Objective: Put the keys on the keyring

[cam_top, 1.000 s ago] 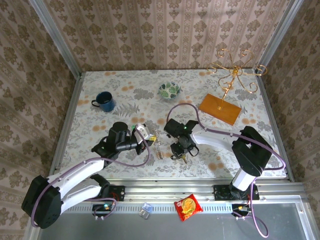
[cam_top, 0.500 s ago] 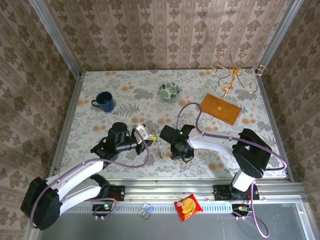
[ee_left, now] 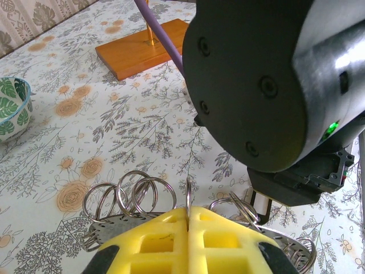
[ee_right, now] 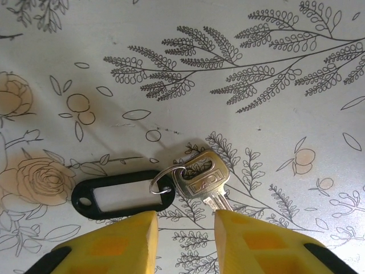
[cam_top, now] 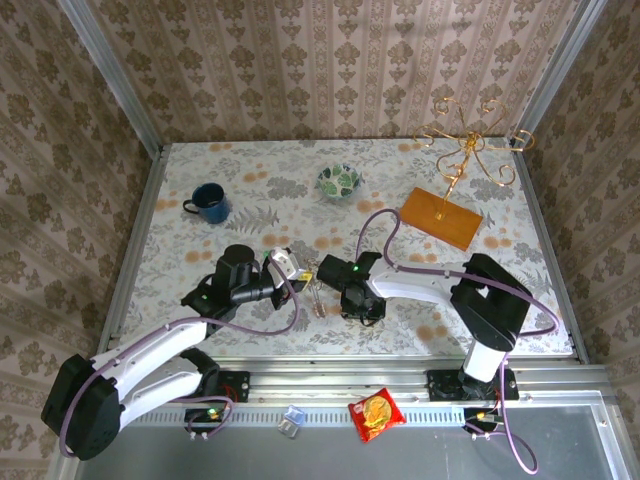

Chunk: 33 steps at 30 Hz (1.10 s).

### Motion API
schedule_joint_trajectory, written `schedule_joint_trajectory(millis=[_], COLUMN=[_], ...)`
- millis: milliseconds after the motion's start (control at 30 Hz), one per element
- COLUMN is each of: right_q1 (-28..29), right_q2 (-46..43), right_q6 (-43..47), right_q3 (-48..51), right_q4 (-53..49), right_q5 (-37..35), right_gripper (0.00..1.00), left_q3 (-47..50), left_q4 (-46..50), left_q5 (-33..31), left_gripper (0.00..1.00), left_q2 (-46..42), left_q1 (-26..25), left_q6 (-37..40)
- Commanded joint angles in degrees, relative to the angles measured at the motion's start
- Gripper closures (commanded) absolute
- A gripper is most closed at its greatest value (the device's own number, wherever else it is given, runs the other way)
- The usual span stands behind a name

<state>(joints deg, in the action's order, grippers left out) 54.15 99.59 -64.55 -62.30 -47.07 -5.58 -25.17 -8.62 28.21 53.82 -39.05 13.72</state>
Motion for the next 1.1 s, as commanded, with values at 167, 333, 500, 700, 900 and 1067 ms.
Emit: schedule_joint_trajectory(millis=[167,333,500,700,900,1067], right_q1=[-1.16,-1.33,-1.30,-1.33,-1.66,-2.37], right_q2=[2.10,1.77,-0.40,-3.54,-6.95,-7.21], right_q6=[-0.45,2.40,6.13,13.76,19.95,20.22], right_q3=[-0.80,-0.40,0.85,2.36,5.56,6.28], right_q4=[-2.03,-2.70,-3.07,-3.52,-2.11,-1.05], right_q5=[-0.25,-1.53,-2.48,-2.62,-0.54,1.04], right_gripper=[0.78,0.91,1.00,1.00,1.00,1.00], left_q3=[0.04,-0.01,-0.05,-0.14,-0.13,-0.22], left_q4=[-0.93,-0.95,-0.91,-0.91,-0.94,-0.91], left_q5=[-0.08,-0.15,-0.08,0.00,0.01,-0.08], left_gripper=[1.00,1.00,1.00,1.00,1.00,1.00], left_q2=[-1.14,-1.09,-0.90,-0.78,-0.76,-0.82], left_q1=[-0.54,-0.59,-0.58,-0.55,-0.57,-0.56], left_q6=[0.64,0.79,1.02,1.09,0.96,1.05])
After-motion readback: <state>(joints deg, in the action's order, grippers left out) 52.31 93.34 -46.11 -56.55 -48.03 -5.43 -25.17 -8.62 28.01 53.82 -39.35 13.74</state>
